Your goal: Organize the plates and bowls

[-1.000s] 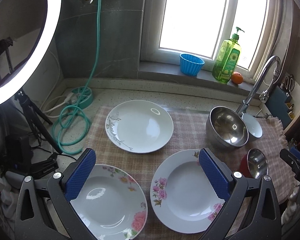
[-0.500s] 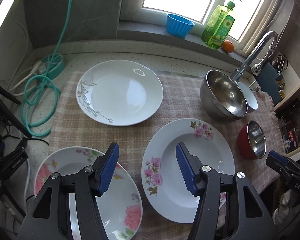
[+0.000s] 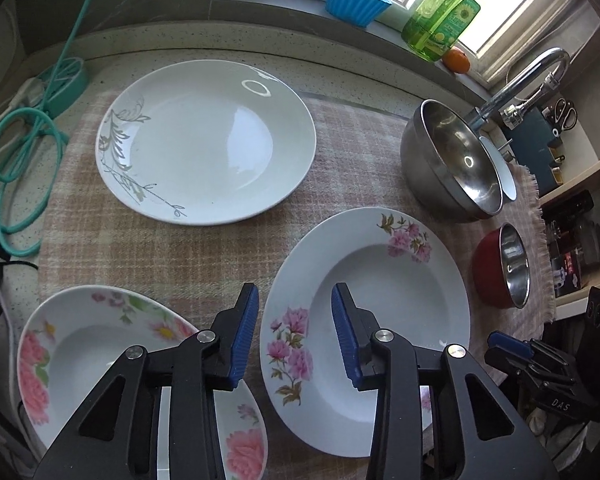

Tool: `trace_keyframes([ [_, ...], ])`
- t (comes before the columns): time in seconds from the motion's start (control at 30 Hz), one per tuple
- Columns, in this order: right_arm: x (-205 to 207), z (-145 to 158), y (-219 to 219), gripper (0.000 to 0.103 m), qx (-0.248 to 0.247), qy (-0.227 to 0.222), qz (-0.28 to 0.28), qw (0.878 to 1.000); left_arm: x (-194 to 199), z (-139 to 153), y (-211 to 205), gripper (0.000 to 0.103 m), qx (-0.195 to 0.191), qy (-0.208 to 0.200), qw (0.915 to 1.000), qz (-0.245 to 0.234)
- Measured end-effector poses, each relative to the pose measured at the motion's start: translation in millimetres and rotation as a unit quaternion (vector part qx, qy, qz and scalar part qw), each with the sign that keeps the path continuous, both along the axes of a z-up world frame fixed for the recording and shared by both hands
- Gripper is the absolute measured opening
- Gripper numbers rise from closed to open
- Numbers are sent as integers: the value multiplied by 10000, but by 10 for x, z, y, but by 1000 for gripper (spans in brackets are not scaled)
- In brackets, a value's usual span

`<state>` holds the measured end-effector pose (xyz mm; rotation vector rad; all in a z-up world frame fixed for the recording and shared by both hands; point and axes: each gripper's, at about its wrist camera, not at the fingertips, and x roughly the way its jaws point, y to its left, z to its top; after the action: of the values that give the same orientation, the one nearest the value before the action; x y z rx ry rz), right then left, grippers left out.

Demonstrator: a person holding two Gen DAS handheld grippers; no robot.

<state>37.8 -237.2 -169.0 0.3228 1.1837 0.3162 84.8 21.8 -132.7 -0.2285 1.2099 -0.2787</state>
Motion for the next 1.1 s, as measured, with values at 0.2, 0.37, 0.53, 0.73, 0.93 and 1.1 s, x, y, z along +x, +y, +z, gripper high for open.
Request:
trace_keyframes([
  [0.2,77,-98,-20,40,221,154,-158,9995,77,-81,35,28,-53,122,9999,18],
  [0.37,120,-168,-51,36,414,310,-224,9984,115,-130,37,26,-103,213,9997,-17],
  [0.53,156,-238,-71,31,569,448,-268,9970,149,-179,36,24,-170,317,9993,-26],
  [0.73,175,-278,-83,25,641,524,-237,9963,205,-220,47,21,-184,427,9989,10],
  [0.93,202,-295,-44,18,668,539,-166,9962,225,-254,36,20,-177,483,9987,-36],
  [1.1,197,-297,-52,18,666,543,-156,9962,228,-245,15,20,-140,473,9988,-58],
])
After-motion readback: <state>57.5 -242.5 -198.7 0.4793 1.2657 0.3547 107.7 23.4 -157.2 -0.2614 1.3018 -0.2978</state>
